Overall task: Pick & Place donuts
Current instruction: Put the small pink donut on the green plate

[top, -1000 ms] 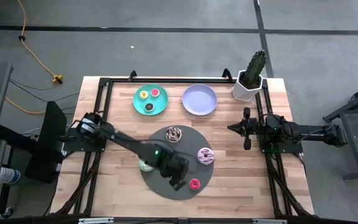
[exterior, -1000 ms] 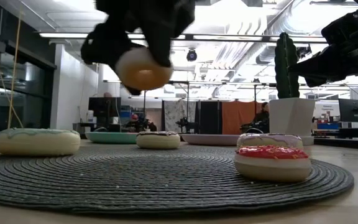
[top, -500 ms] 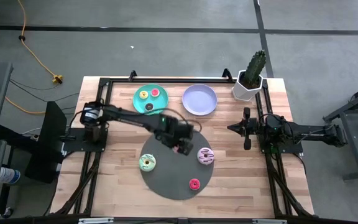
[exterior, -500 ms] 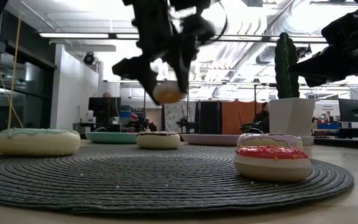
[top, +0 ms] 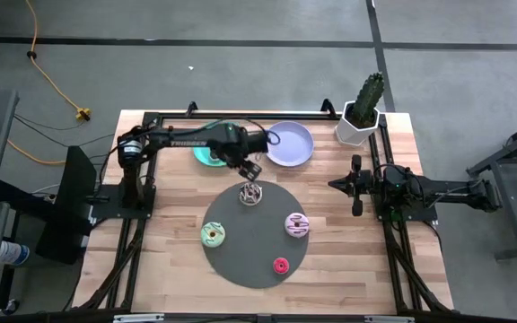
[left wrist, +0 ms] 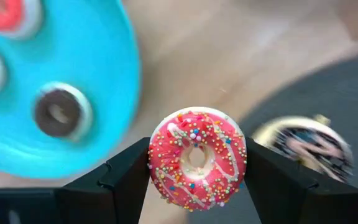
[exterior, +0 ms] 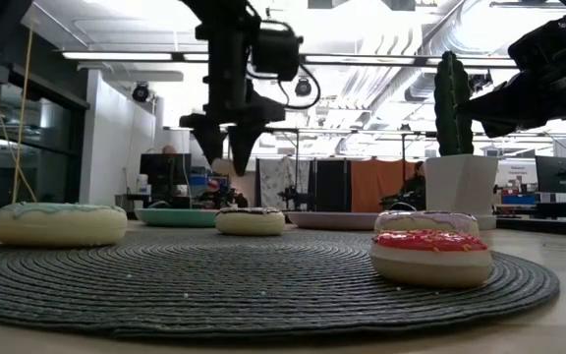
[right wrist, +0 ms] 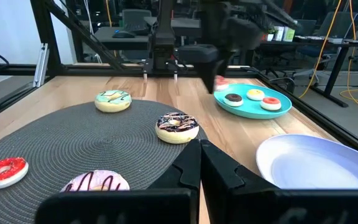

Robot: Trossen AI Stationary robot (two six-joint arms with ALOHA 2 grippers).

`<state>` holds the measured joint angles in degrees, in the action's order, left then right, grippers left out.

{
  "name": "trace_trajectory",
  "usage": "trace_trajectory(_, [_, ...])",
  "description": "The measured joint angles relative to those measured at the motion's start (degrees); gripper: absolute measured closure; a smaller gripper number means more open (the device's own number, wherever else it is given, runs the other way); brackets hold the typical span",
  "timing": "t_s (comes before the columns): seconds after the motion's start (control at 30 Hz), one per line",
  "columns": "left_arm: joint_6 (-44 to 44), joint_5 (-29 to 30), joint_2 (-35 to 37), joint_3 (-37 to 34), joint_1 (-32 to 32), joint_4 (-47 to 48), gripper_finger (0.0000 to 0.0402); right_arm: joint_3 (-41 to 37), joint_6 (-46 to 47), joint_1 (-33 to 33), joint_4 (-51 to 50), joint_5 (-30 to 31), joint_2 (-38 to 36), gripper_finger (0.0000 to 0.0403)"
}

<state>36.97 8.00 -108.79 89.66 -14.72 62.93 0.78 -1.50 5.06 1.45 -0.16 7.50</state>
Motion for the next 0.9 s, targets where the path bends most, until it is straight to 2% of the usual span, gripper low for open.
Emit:
trace_trajectory(0.23, [-8.3, 1.7, -0.1, -2.9, -5.9, -2.6, 0.017, 0.0, 0.0, 0.0, 0.0, 0.0, 0.0, 0.0402])
trace_trajectory(0.47, [-11.7, 1.7, -0.1, -7.9, -10.3, -6.7, 0.017, 0.0, 0.0, 0.0, 0.0, 0.0, 0.0, 0.0402])
trace_trajectory(0.9, [-19.5, 0.0, -0.1, -13.8, -14.3, -17.3, 0.017, 0.0, 0.0, 0.0, 0.0, 0.0, 0.0, 0.0402])
